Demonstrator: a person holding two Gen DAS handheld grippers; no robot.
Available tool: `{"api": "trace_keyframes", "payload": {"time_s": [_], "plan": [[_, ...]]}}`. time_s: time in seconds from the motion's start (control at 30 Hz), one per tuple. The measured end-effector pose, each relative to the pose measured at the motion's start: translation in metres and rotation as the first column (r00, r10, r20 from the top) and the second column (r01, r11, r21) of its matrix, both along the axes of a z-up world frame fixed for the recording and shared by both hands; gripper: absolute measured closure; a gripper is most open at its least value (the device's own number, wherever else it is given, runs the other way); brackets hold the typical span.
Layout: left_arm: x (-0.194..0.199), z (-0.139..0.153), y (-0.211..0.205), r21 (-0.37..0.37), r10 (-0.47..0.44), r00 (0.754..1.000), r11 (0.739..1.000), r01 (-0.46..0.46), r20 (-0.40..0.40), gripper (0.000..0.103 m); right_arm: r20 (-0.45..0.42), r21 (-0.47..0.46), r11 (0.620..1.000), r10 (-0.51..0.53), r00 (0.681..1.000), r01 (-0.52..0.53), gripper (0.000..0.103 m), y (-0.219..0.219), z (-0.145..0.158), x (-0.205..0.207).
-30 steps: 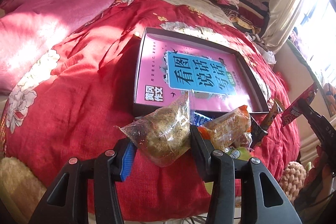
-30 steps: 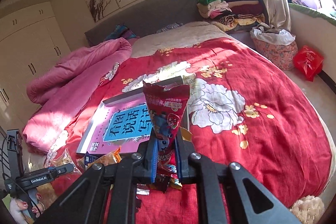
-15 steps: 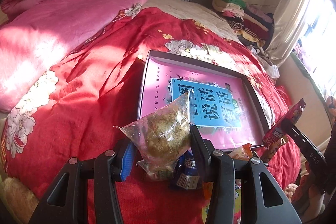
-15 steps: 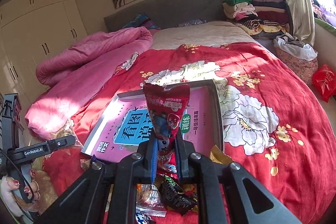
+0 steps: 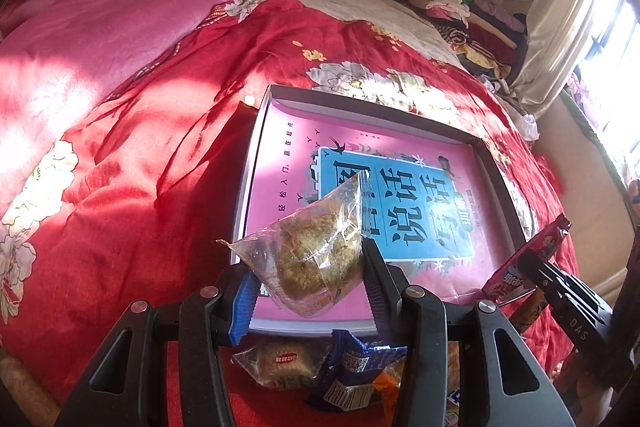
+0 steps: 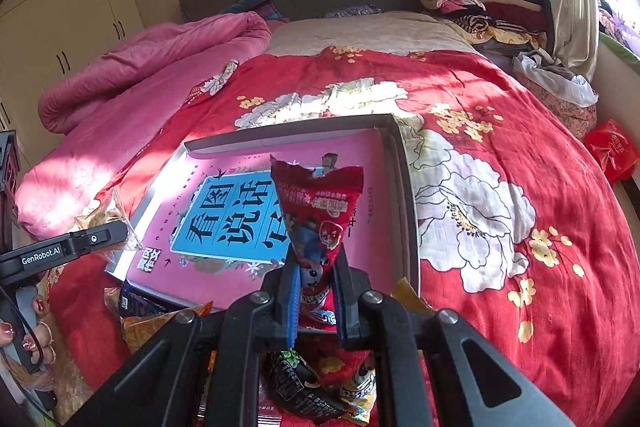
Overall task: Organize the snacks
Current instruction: 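Lower pastry bag into gray tray with left tool while right tool releases red candy bar there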
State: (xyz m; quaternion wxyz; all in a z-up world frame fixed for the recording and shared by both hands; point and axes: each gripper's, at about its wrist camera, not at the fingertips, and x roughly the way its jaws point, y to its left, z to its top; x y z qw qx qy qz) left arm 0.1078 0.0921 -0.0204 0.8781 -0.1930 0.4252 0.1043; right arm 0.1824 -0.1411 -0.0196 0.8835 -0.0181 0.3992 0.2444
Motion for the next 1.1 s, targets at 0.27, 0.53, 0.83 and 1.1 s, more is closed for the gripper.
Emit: {"api": "trace_keyframes", "payload": {"time_s": [0.27,0.53,0.83,1.1], "plan": [[0.018,-0.014,-0.004,0.0,-0.023,0.999,1.0,0.023,-0.042,0.053,0.009,-0.021,1.0,0.006,1.0,-0.006,0.088,0.003,-0.006,0.002],[0.031,-0.026,-0.01,0.001,-0.045,0.996,0.999,0.046,-0.081,0.053,0.013,-0.04,0.999,0.009,1.0,-0.008,0.088,0.008,-0.008,0.005],[0.034,-0.026,-0.02,0.047,-0.067,0.993,0.996,0.072,-0.096,0.053,0.007,-0.036,0.999,0.001,1.0,-0.001,0.082,0.007,-0.01,0.005],[0.035,-0.025,-0.025,0.087,-0.081,0.992,0.992,0.089,-0.1,0.051,-0.004,-0.026,1.0,-0.011,1.0,0.011,0.078,0.003,-0.012,0.005]]}}
